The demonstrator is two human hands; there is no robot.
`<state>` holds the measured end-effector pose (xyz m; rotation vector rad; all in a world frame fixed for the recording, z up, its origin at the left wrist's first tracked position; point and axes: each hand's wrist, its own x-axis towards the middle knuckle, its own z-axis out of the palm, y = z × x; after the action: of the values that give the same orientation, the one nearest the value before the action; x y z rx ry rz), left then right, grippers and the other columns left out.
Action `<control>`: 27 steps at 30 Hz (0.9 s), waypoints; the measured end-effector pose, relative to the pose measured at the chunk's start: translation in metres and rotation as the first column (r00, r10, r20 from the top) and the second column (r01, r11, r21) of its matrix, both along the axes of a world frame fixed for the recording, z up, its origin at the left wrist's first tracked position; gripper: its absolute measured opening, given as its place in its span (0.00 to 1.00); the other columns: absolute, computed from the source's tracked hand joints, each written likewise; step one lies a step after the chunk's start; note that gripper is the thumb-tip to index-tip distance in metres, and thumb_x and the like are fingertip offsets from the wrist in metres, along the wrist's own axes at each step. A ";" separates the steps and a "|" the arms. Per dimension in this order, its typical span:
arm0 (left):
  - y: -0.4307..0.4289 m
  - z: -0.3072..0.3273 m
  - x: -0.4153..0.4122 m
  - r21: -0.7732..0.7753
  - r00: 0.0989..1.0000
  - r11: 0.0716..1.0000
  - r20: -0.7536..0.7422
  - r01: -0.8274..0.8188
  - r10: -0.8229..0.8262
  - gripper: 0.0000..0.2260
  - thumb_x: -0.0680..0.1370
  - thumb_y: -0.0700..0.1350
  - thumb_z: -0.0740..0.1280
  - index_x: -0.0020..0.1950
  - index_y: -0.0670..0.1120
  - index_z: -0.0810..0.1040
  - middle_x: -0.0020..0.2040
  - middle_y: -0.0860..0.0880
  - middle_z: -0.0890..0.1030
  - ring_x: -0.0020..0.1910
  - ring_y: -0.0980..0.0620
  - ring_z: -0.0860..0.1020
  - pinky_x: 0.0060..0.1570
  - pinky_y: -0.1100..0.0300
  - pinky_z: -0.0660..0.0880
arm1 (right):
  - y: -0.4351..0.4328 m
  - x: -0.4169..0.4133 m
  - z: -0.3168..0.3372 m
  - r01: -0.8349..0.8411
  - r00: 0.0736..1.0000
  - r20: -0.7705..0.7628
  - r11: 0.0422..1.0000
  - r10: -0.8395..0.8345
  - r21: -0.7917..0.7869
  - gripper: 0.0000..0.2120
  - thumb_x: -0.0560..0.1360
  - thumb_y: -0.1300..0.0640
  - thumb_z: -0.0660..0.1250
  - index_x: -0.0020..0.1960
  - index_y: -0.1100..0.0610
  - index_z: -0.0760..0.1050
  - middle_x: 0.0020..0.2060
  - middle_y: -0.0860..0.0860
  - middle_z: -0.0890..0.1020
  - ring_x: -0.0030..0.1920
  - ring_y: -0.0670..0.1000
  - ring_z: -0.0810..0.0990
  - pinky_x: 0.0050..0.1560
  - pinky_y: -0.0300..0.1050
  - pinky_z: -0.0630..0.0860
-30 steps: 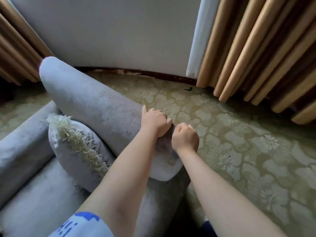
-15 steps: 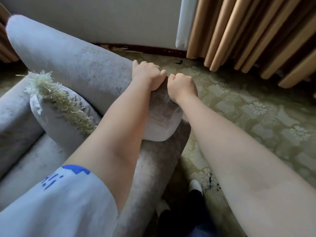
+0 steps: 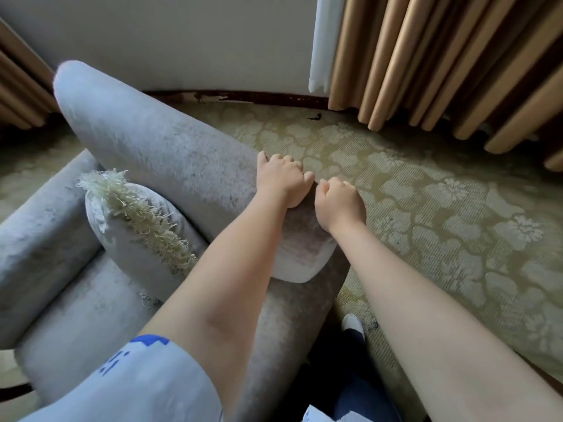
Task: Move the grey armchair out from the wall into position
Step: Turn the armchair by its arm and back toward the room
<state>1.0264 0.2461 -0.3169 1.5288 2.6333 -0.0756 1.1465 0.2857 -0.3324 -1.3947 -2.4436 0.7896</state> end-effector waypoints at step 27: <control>0.039 0.004 -0.101 0.103 0.046 0.011 0.347 -0.995 0.937 0.50 0.70 0.66 0.63 0.76 0.43 0.36 0.75 0.37 0.36 0.73 0.32 0.37 0.64 0.29 0.40 | 0.134 -0.010 0.017 -0.785 0.549 0.211 0.586 0.808 -0.201 0.17 0.80 0.44 0.50 0.35 0.49 0.61 0.36 0.47 0.70 0.34 0.45 0.69 0.32 0.43 0.62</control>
<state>0.9250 0.2848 -0.3126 -0.6947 2.9025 0.6063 1.1361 0.4198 -0.3156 -0.2919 -3.3398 0.8886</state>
